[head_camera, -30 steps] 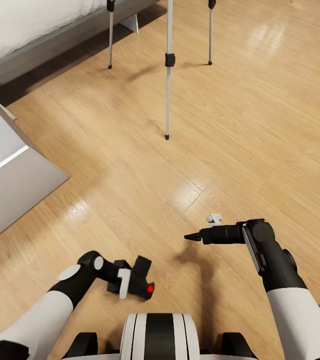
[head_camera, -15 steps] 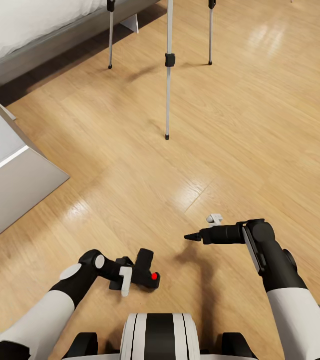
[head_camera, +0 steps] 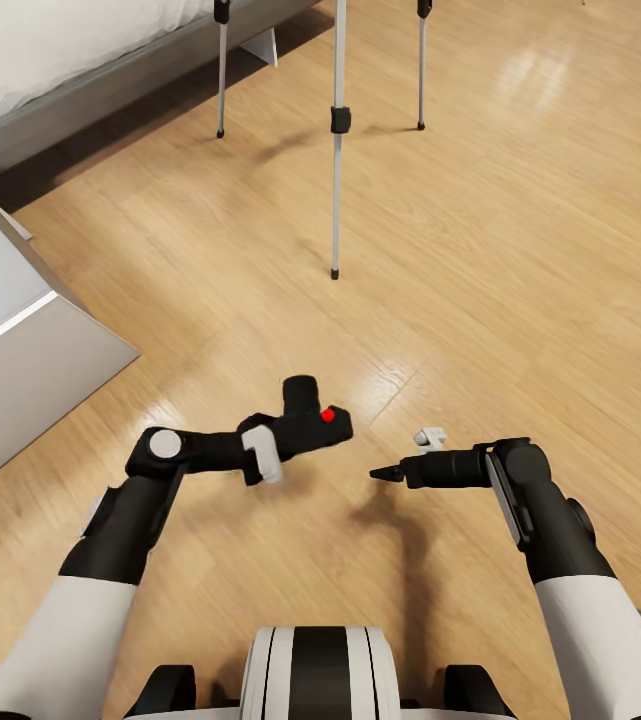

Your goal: Attach the digital camera to the camera tripod in the bedroom.

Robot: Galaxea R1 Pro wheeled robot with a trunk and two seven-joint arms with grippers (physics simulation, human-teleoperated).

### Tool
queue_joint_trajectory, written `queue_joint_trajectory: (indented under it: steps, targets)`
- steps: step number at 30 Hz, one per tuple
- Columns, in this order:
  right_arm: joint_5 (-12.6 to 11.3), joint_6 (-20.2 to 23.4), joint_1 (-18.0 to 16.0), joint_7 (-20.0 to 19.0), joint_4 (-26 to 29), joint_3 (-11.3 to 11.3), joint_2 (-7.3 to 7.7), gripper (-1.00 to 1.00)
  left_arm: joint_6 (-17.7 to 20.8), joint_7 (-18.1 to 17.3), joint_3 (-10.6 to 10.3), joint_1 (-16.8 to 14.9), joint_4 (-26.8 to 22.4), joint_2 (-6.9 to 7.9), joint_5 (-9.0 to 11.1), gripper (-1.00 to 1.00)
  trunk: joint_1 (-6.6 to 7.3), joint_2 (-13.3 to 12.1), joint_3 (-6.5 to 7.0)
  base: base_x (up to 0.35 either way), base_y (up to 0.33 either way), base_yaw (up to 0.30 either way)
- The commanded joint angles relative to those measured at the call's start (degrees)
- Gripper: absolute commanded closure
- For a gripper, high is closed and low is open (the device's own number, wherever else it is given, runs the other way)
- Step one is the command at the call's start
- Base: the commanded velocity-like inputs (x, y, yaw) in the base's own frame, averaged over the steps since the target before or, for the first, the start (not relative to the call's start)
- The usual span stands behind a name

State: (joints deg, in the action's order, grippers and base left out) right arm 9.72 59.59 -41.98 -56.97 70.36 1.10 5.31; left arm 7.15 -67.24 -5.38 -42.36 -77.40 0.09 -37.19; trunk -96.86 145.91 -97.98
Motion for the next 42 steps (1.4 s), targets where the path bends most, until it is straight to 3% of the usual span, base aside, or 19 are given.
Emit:
queue_joint_trajectory:
  steps: [1, 5, 9, 13, 16, 18, 22, 25, 29, 35, 39, 41, 42]
  targets:
    - [0.63, 0.25, -0.03, -0.55, 0.05, 0.05, -0.03, -1.00, 3.81, -1.42, 0.04, -0.01, -1.98, 0.27, 2.59, 1.00, 0.01, 0.01, -0.03, 0.000, 0.000, 0.000]
    - [0.64, 0.26, -0.03, -0.52, 0.04, 0.08, -0.03, -1.00, 9.92, -1.97, 0.10, -0.01, -2.89, 0.62, 3.97, 1.00, 0.01, 0.01, -0.03, 0.000, 0.000, 0.000]
    - [0.65, 0.24, -0.03, -0.52, 0.05, 0.11, -0.03, -1.00, 14.92, -1.84, 0.10, 0.00, -3.14, 2.06, 4.35, 1.00, 0.01, 0.01, -0.03, 0.000, 0.000, 0.000]
    - [0.65, 0.23, -0.03, -0.52, 0.07, 0.12, -0.04, -1.00, 16.37, -0.92, 0.16, 0.04, -3.19, 2.70, 4.59, 1.00, 0.01, 0.01, -0.03, 0.000, 0.000, 0.000]
    - [0.65, 0.19, -0.03, -0.51, 0.10, 0.13, -0.04, -1.00, 16.61, 1.91, 0.41, 0.06, -3.26, 2.86, 5.01, 1.00, 0.01, 0.01, -0.03, 0.000, 0.000, 0.000]
    - [0.65, 0.20, -0.03, -0.51, 0.10, 0.13, -0.04, -1.00, 16.74, 3.05, 0.71, 0.07, -3.23, 2.93, 6.15, 1.00, 0.01, 0.01, -0.03, 0.000, 0.000, 0.000]
    - [0.65, 0.19, -0.03, -0.51, 0.13, 0.08, -0.05, -1.00, 17.15, 4.14, 1.25, 0.08, -2.94, 3.33, 13.42, 1.00, 0.01, 0.01, -0.03, 0.000, 0.000, 0.000]
    - [0.65, 0.21, -0.03, -0.51, 0.13, 0.05, -0.09, -1.00, 17.20, 4.25, 1.36, 0.08, -2.06, 3.46, 16.07, 1.00, 0.01, 0.01, -0.03, 0.000, 0.000, 0.000]
    - [0.68, 0.19, -0.03, -0.51, 0.13, 0.00, -0.11, -1.00, 18.50, 4.50, 2.32, 0.08, -0.04, 3.44, 17.15, 1.00, 0.01, 0.01, -0.03, 0.000, 0.000, 0.000]
    - [0.73, 0.18, -0.03, -0.44, 0.13, -0.08, -0.12, -1.00, 22.72, 4.52, 6.25, 0.08, 3.33, 3.33, 17.73, 1.00, 0.01, 0.01, -0.03, 0.000, 0.000, 0.000]
    - [0.73, 0.18, -0.03, -0.43, 0.13, -0.05, -0.12, -1.00, 23.55, 4.94, 7.08, 0.08, 5.06, 1.63, 18.44, 1.00, 0.01, 0.01, -0.03, 0.000, 0.000, 0.000]
    - [0.73, 0.18, -0.03, -0.43, 0.13, -0.05, -0.12, -1.00, 24.15, 5.41, 7.21, 0.08, 5.16, -0.25, 18.80, 1.00, 0.01, 0.01, -0.03, 0.000, 0.000, 0.000]
    - [0.74, 0.18, -0.03, -0.41, 0.13, -0.05, -0.12, -1.00, 25.76, 6.95, 7.36, 0.08, 4.88, -2.44, 19.00, 1.00, 0.01, 0.01, -0.03, 0.000, 0.000, 0.000]
